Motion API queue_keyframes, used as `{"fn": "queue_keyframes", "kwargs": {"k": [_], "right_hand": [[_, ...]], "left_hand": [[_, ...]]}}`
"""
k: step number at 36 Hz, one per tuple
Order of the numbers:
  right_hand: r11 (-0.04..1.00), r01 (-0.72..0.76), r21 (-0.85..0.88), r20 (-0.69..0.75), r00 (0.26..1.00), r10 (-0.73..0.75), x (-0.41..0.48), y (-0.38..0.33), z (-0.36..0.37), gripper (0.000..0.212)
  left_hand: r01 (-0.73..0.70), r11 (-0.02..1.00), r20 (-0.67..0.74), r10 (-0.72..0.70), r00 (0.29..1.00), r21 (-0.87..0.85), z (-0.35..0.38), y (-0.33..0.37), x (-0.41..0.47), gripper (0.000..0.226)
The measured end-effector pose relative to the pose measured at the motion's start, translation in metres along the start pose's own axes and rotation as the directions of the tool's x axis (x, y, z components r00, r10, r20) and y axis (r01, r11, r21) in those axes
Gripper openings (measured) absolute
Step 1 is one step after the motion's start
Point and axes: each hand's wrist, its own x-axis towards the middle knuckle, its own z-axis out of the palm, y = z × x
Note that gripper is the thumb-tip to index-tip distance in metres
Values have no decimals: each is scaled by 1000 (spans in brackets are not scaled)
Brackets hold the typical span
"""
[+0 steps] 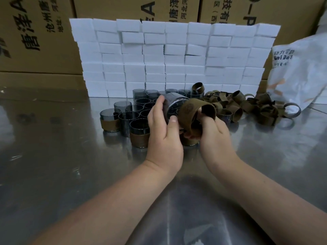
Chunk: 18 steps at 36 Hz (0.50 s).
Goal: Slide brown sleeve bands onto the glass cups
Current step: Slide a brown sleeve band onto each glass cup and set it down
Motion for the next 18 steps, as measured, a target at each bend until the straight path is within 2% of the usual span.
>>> {"fn": "queue_keyframes", "kwargs": {"k": [3, 6, 10, 13, 18], "right_hand": [[998, 20, -53, 15, 1000, -20, -1, 0, 0, 34], [998, 0, -70, 7, 1000, 1, -2, -1, -1, 34], [1000, -25, -15, 19, 1000, 25, -5, -3, 0, 34], [999, -43, 14, 18, 999, 43, -5, -3, 1, 33], [998, -68, 7, 38, 997, 68, -5, -2, 1, 32]], "left_hand": [[-24, 999, 40, 25, 999, -24, -2, 1, -1, 50], [-117, 986, 104, 104, 989, 118, -4, 0, -2, 83], [-104, 964, 157, 66, 985, 243, -3, 1, -2, 103], [-99, 937, 133, 57, 990, 335, -2, 1, -2, 97], [-220, 890, 160, 168, 973, 399, -4, -2, -1, 93]]}}
